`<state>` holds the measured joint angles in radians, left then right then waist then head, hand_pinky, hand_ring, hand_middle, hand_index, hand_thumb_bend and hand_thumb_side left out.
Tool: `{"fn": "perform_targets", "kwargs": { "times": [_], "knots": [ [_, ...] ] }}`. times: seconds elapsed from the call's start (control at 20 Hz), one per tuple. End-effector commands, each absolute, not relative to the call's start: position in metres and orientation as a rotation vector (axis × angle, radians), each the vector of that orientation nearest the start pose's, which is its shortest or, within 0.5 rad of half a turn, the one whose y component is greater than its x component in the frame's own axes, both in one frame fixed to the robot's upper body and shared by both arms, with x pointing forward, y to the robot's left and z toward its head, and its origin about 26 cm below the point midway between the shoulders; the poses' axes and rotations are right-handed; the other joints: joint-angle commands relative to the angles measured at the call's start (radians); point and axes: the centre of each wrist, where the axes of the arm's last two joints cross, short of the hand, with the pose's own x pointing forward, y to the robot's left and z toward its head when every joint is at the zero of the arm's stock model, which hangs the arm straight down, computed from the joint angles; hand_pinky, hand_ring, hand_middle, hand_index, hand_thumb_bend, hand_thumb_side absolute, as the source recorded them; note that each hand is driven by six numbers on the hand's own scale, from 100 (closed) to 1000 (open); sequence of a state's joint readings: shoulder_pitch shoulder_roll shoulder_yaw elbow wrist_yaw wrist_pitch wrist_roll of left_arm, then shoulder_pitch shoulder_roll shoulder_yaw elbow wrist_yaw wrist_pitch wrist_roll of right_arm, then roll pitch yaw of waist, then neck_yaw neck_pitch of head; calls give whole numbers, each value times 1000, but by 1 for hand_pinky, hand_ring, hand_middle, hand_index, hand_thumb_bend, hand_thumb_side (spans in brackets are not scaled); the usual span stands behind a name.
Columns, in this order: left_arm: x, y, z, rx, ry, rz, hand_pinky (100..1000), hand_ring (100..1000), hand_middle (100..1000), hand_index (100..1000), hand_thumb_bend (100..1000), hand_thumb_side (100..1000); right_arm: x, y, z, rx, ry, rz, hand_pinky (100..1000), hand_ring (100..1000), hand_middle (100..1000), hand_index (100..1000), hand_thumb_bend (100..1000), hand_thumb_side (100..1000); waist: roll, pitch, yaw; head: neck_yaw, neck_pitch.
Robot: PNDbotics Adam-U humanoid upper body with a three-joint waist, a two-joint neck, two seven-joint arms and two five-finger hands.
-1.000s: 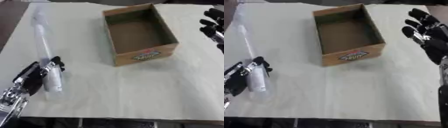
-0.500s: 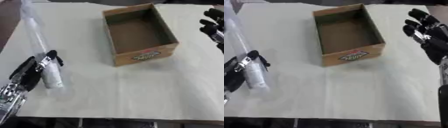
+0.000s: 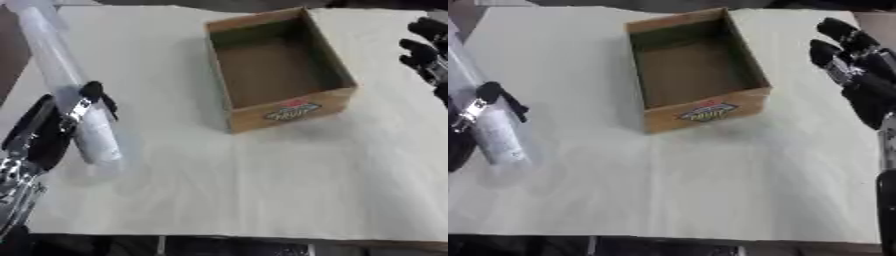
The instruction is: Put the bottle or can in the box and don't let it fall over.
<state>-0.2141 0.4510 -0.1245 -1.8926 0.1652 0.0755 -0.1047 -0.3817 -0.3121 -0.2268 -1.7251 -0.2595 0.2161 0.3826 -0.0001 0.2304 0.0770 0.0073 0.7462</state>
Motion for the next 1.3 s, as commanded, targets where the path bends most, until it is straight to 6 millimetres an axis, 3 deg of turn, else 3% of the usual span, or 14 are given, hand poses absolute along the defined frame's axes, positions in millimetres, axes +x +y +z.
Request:
{"fn": "perform_targets", "kwargs": {
  "times": [0.05,0.2,0.25,0.3,0.35,0.4,0.5,0.9,1.2,1.3],
  "knots": [
    [298,269,174,41,-2018,-591,749,565,270,185,100,672,340,-328,190,177,-1930,354,1000,1000,1000,942,362,297,3,-18,0,0,-9],
    [294,267,181,73,-2042,-604,741,534,437,312,100,672,340,-328,190,175,-1929,353,1000,1000,1000,940,338,309,3,-18,-1,0,-10],
    [294,266,183,80,-2049,-607,741,532,439,313,100,672,340,-328,190,175,-1929,353,1000,1000,1000,939,337,309,3,-18,-1,1,-10],
    [293,265,185,86,-2054,-608,738,475,353,264,100,672,340,-328,190,174,-1929,354,1000,1000,1000,938,325,313,3,-18,-1,1,-10],
    [292,265,187,94,-2062,-606,735,448,322,245,100,672,340,-328,190,173,-1928,354,1000,1000,1000,937,322,315,4,-18,-1,1,-10],
    [292,265,188,103,-2074,-601,720,420,213,198,100,672,340,-328,190,173,-1928,355,1000,1000,1000,936,316,320,4,-19,-1,1,-10],
    [293,264,191,123,-2105,-589,695,413,144,171,100,672,340,-328,190,171,-1927,355,1000,1000,1000,933,308,326,4,-19,-1,1,-11],
    [297,260,206,225,-2182,-523,616,382,100,100,100,672,340,-328,190,169,-1926,355,1000,1000,1000,930,300,337,4,-20,-3,3,-13],
    [303,249,229,269,-2262,-526,592,377,100,106,100,672,339,-327,190,173,-1928,355,1000,1000,1000,930,300,338,6,-21,-9,0,-16],
    [306,243,242,280,-2302,-540,620,380,100,106,100,672,339,-326,191,177,-1930,357,1000,1000,1000,930,303,336,6,-22,-12,0,-18]
  ]
}}
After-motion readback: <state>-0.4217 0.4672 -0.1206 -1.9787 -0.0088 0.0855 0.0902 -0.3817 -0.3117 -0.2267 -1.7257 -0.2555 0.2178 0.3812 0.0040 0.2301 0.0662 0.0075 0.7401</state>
